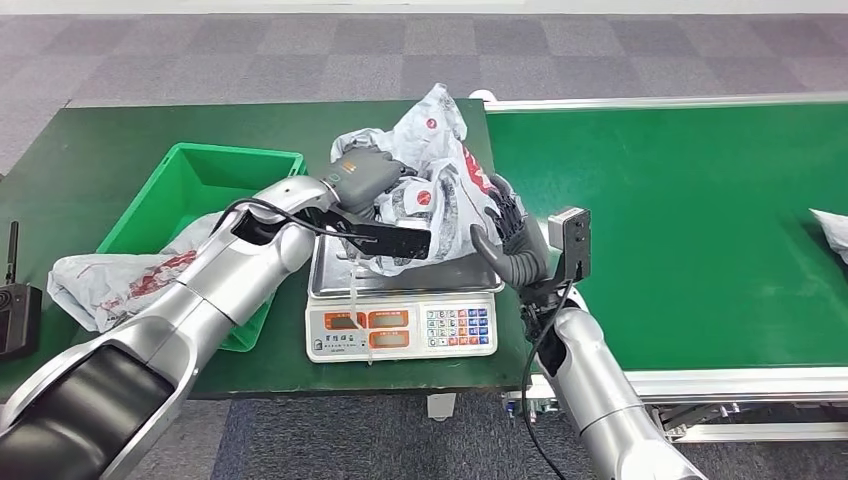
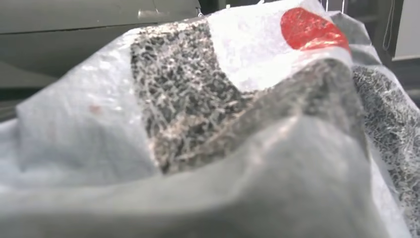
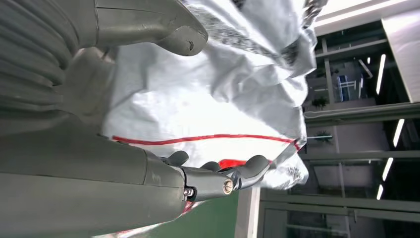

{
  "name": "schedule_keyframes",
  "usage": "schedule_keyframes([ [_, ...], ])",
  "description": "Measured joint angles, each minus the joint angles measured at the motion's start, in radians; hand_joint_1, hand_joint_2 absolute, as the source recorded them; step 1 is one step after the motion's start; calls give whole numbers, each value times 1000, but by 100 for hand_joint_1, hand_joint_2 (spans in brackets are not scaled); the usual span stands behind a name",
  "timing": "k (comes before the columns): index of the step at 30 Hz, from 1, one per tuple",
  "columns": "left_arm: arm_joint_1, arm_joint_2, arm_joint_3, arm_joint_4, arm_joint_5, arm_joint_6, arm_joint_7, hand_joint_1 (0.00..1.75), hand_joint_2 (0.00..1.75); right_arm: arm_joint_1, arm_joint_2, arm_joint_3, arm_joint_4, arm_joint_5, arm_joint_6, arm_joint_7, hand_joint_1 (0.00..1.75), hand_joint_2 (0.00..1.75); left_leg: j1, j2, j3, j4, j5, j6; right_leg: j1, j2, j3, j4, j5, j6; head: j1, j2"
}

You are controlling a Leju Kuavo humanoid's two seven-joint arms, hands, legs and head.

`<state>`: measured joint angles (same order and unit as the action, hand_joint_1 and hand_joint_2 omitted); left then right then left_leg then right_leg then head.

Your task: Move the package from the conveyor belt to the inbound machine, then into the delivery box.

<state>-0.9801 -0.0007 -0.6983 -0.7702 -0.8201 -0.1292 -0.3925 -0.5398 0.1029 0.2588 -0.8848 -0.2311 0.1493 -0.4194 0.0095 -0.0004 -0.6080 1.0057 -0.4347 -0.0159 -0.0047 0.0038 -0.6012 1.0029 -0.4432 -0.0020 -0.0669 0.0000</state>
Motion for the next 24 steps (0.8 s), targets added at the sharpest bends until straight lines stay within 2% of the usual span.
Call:
schedule_keyframes([
  [4, 5, 27, 5, -40, -38, 61, 30, 175, 175, 25, -1, -19, -35, 17, -7, 5, 0, 175, 0, 0, 0, 0, 0, 0, 0, 0, 0, 0, 0, 0, 0, 0],
  [8, 29, 68, 50, -81, -78, 134, 81, 175, 175, 73, -4, -49, -99, 42, -12, 28, 0, 175, 0, 0, 0, 0, 0, 0, 0, 0, 0, 0, 0, 0, 0, 0],
  [11, 67, 109, 114, -101, -143, 222, 185, 175, 175, 101, -10, -72, -144, 51, -20, 43, 0, 175, 0, 1, 0, -1, 0, 0, 0, 0, 0, 0, 0, 0, 0, 0],
  [15, 193, 175, 264, -143, -289, 393, 346, 175, 175, 150, -22, -102, -201, 54, -30, 53, 0, 175, 0, 5, 3, -3, -2, -2, -1, 5, 0, 0, -1, -1, 0, 0],
  [18, 334, 218, 422, -180, -346, 460, 389, 175, 175, 203, -30, -120, -250, 57, -30, 55, 0, 175, 0, 8, 4, -4, -3, -3, -1, 8, -1, 0, -3, -3, 0, 0],
  [21, 435, 240, 553, -194, -377, 476, 410, 175, 175, 231, -32, -127, -281, 66, -32, 61, 0, 175, 0, 8, 3, -4, -3, -4, 0, 8, -2, 0, -4, -4, 0, 0],
  [24, 490, 247, 645, -194, -401, 455, 422, 44, 175, 235, -33, -128, -289, 70, -35, 68, 0, 175, 1, 7, 3, -4, -3, -4, 0, 7, -2, 0, -5, -4, 0, 0],
])
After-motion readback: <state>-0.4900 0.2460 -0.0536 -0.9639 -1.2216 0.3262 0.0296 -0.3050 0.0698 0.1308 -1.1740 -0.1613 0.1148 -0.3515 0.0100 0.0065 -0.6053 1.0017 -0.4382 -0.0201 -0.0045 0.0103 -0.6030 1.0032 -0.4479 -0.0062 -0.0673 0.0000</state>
